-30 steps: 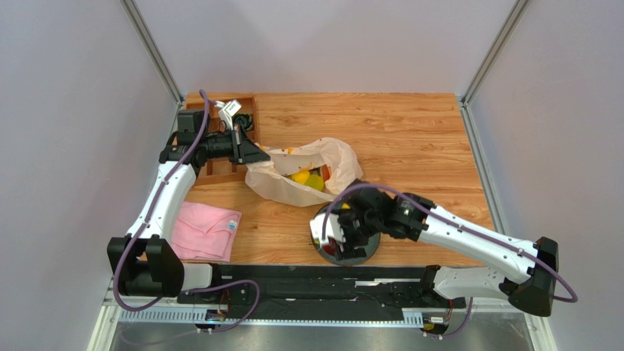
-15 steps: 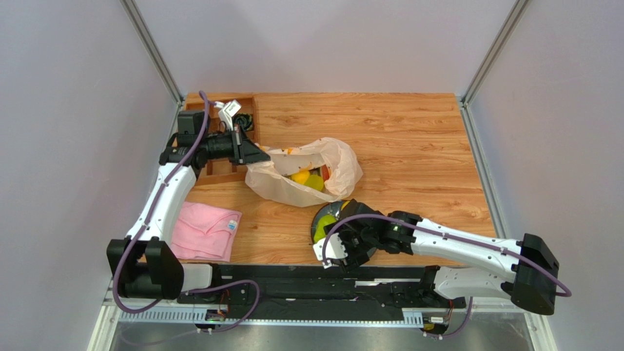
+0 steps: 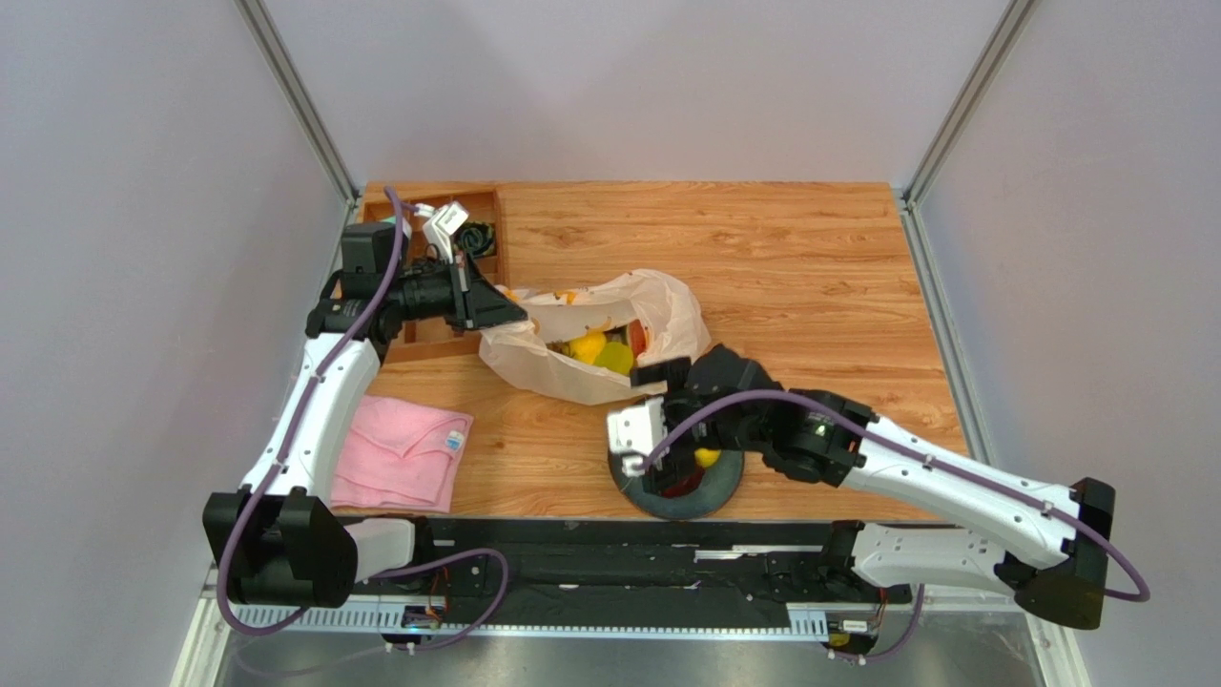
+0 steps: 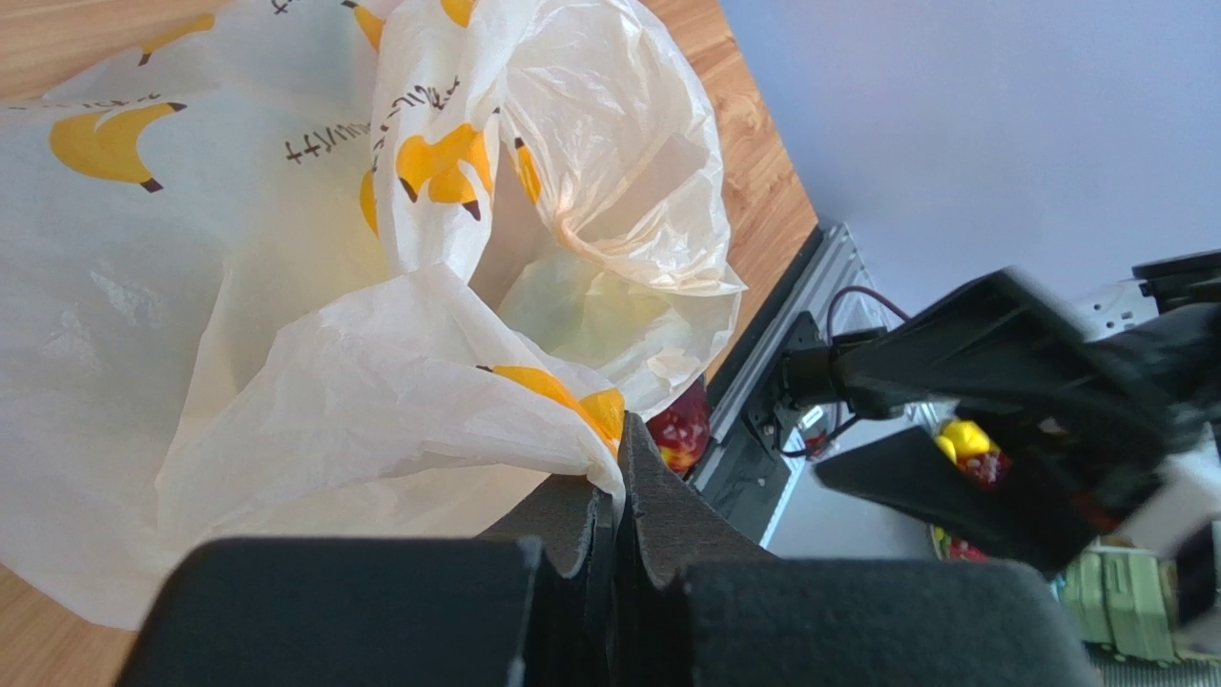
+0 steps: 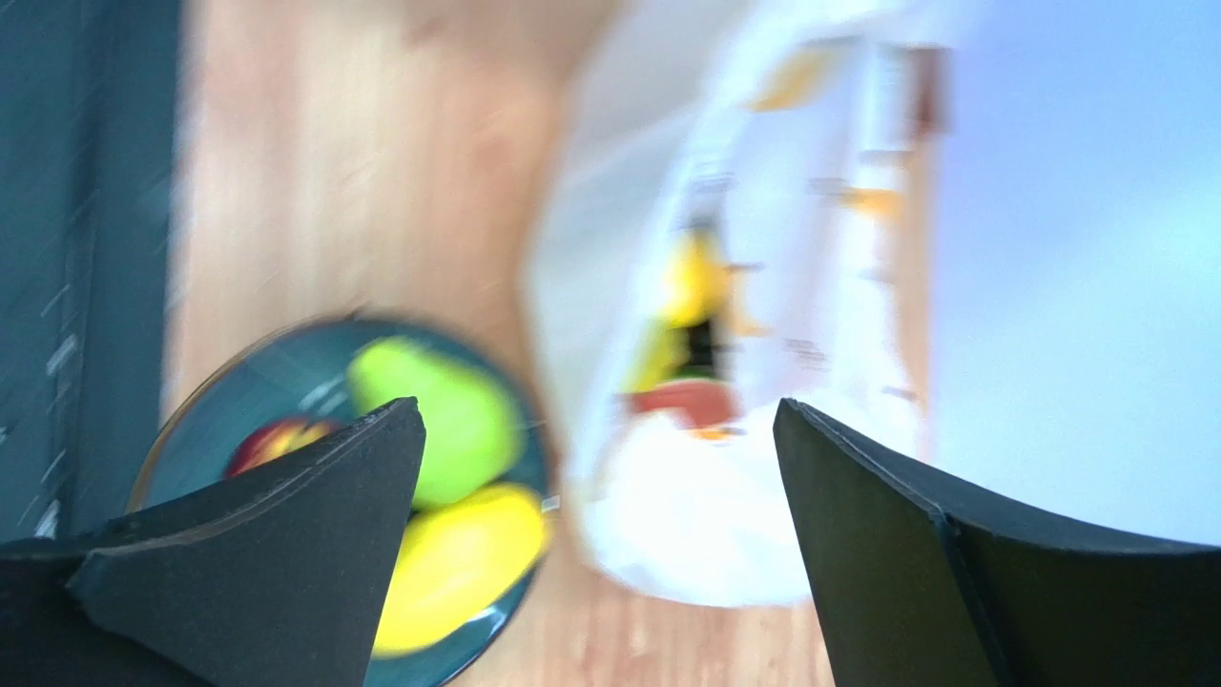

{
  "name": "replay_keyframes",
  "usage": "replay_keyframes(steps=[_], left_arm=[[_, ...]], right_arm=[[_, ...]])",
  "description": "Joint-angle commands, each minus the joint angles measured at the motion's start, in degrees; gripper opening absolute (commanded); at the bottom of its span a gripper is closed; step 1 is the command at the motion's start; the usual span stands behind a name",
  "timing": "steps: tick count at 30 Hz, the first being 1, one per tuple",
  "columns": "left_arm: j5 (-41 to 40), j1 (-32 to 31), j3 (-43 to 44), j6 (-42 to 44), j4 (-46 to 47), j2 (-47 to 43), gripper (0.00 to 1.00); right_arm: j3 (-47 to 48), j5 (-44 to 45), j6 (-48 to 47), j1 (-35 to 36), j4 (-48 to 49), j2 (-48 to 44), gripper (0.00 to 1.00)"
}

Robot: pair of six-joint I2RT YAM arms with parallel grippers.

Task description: Take the fake fruits out of the plastic bag

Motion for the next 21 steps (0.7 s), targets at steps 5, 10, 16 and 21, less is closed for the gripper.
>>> replay_keyframes(steps=[5,10,16,21], left_arm=[[1.33,-0.94,0.78,6.1,-3.88,-1.6,0.0],[0.28,-1.12,1.49,11.83,-10.74,0.42,0.0],[-4.28,-1.12,8.41,18.25,-14.96,7.6,0.0],[-5.79,-1.12,27.56,19.13,-16.64,16.84,0.0]], right_arm=[[7.53,12.17,12.55,-12.17,9.3,9.24,1.0],[12.26,15.08,12.63,-20.08,14.14,21.01,1.0],[30.17,13.24,15.26,-28.69,6.6,40.52,0.65],[55.81,6.03,16.42,-34.06,-5.97,51.69,0.0]])
